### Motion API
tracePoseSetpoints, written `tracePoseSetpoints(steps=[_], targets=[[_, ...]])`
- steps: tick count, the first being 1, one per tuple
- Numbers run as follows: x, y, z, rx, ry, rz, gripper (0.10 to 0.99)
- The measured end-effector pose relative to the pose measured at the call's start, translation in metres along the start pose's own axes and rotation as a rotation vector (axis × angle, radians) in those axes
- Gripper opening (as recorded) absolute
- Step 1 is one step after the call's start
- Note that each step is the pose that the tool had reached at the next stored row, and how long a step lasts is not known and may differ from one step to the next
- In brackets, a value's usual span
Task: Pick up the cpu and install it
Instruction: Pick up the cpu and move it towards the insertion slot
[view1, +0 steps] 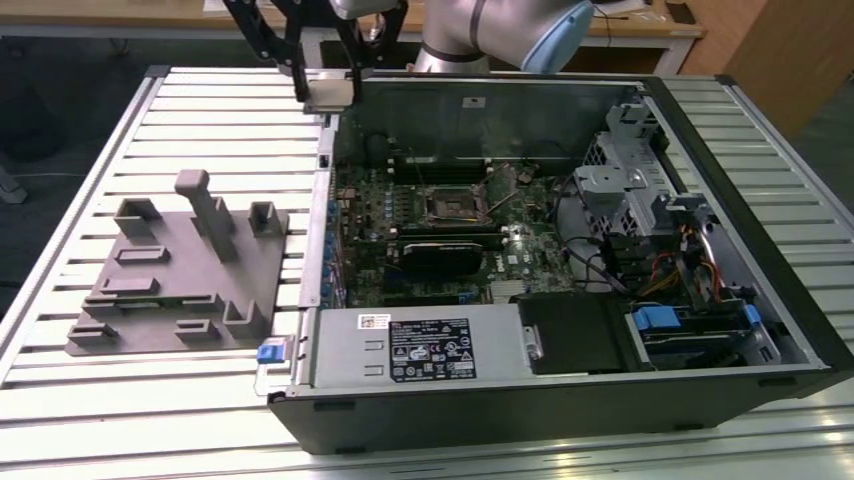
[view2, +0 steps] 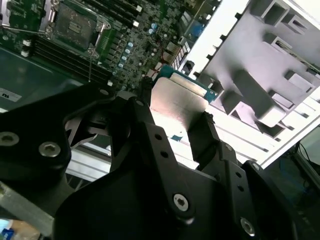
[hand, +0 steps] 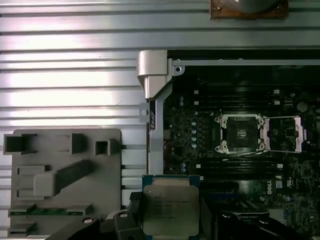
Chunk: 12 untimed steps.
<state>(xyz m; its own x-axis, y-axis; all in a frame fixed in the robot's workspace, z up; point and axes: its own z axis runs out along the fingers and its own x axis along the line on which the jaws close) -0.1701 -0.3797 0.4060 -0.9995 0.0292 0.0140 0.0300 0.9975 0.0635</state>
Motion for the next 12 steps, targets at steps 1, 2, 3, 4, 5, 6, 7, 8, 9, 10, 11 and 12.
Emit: tracePoseSetpoints(steps=[1,2,3,4,5,6,7,8,9,10,11,12], targets=[[-0.0014,0.0006,0.0002,0.0,-0.0006,0.0,0.541],[-0.0028,0.0011,0.0004,0.0,-0.0013,0.0,0.541],[-0.0042,0.0019,0.0005,0.0,-0.0021,0.0,0.541],[-0.0055,0.0025,0.0006,0.0,-0.0031,0.0,0.541],[-0.0067,0.0031,0.0007,0.0,-0.0042,0.0,0.541],[-0.0078,0.0036,0.0009,0.0,-0.005,0.0,0.541],[-0.0089,0.0041,0.001,0.0,-0.0058,0.0,0.541],[-0.0101,0.0045,0.0011,0.0,-0.0066,0.0,0.541],[-0.0114,0.005,0.0012,0.0,-0.0073,0.0,0.541],[-0.0128,0.0055,0.0014,0.0,-0.0078,0.0,0.541],[-0.0143,0.006,0.0016,0.0,-0.0083,-0.001,0.541],[-0.0157,0.0066,0.0017,0.0,-0.0089,-0.001,0.541]])
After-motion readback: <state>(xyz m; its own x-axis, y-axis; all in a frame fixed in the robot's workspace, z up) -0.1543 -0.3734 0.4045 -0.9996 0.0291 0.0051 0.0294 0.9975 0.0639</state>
